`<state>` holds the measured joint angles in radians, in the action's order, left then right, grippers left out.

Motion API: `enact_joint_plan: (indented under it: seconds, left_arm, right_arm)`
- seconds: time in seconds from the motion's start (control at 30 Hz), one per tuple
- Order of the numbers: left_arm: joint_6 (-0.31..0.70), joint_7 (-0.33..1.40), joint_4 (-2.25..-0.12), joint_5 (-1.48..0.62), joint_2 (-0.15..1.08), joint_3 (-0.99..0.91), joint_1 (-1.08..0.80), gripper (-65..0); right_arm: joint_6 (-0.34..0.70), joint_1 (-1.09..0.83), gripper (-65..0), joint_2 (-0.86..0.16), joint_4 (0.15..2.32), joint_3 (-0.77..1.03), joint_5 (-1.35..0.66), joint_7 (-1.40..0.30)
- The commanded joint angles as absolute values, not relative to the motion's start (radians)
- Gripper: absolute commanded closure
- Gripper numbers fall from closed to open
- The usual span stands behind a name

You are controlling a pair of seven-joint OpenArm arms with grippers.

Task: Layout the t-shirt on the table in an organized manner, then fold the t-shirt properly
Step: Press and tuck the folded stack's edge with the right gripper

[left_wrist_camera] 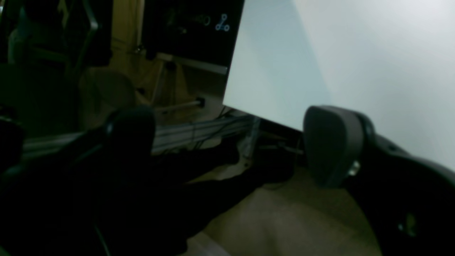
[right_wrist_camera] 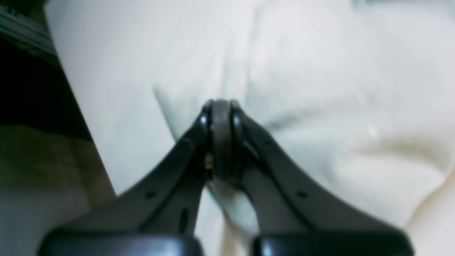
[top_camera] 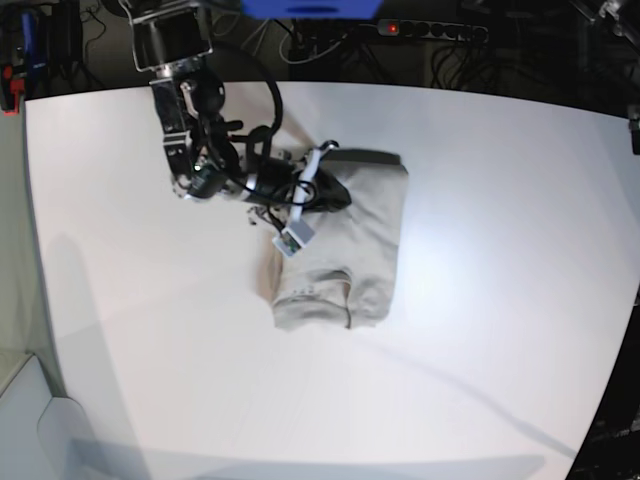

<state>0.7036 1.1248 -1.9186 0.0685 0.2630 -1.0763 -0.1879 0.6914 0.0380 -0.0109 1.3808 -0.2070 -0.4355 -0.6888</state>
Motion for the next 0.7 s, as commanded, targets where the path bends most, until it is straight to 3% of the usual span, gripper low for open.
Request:
enact_joint_plan:
  seconds: [0.0,0.33,0.67]
  left_arm:
    - [0.698,1.113,-1.937,0.070,0.282,-1.082,-0.185,-65.0]
    - [0.698,1.115,-1.937,0.070,0.280,-1.078,-0.182,-65.0]
    - [0.698,1.115,-1.937,0.010,0.283,-1.084,-0.185,-65.0]
  right_arm:
    - [0.698,0.047,0.0,-0.021,1.372,-0.208,-0.452,-0.653]
    - [0.698,0.048,0.0,-0.048,1.191,-0.206,-0.453,-0.550]
    - [0.698,0.002,0.0,-0.073,1.690,-0.205,-0.453,-0.731]
